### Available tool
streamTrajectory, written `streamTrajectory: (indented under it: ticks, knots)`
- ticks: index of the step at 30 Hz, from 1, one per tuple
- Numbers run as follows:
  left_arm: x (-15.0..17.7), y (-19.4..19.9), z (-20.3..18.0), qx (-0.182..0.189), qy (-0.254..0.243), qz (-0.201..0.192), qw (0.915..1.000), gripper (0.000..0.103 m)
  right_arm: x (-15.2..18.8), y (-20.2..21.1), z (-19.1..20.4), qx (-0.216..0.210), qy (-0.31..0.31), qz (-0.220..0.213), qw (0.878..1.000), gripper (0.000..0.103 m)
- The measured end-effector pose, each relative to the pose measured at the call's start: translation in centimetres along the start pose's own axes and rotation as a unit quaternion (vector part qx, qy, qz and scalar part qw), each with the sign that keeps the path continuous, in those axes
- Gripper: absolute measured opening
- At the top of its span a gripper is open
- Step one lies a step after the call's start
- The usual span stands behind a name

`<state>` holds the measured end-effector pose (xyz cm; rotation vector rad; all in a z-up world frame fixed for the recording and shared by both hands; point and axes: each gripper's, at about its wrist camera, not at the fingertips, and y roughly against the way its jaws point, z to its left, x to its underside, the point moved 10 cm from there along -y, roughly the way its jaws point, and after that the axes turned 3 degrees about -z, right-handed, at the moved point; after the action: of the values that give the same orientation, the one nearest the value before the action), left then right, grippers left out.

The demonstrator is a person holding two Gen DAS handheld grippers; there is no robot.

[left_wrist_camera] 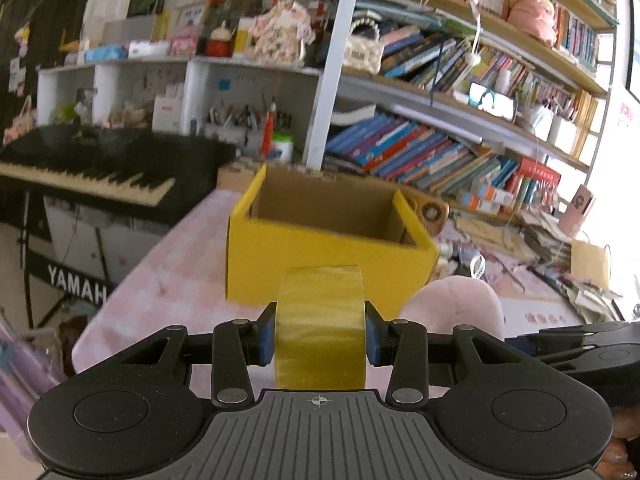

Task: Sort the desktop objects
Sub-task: 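Lift the pig and tape roll and carry both toward the yellow box, then lower the tape roll into the box with the left tool while the right tool lowers the pig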

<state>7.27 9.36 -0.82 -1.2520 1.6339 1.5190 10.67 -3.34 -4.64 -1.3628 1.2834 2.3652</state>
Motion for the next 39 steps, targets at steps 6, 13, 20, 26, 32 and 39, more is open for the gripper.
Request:
streamTrajectory:
  ticks: [6, 13, 20, 26, 32, 39]
  knots:
    - [-4.8, -1.8, -0.3, -0.001, -0.010, -0.041, 0.9991, 0.041, -5.3, -0.4, -0.9, -0.016, 0.003, -0.037, 0.999, 0.058]
    - [-9.4, -5.5, -0.7, -0.010, -0.020, -0.076, 0.9969, 0.041, -12.8, -1.2, -2.3, -0.036, 0.025, -0.089, 0.995, 0.058]
    - [-11.9, -10.3, -0.6, -0.033, -0.022, -0.080, 0.9960, 0.041, -16.9, -4.0, -4.5, -0.045, 0.039, -0.104, 0.993, 0.058]
    - [-12.1, -14.6, -0.8, -0.052, -0.036, -0.051, 0.9967, 0.041, -17.9, -7.9, -6.9, -0.049, 0.050, -0.078, 0.994, 0.058]
    - [-10.5, -19.1, -0.9, -0.055, -0.060, 0.009, 0.9966, 0.041, -18.5, -12.7, -9.0, -0.054, 0.088, -0.036, 0.994, 0.058]
    - [-8.7, -23.4, -0.9, -0.066, -0.073, 0.068, 0.9928, 0.041, -18.0, -17.7, -10.2, -0.064, 0.144, 0.033, 0.987, 0.058]
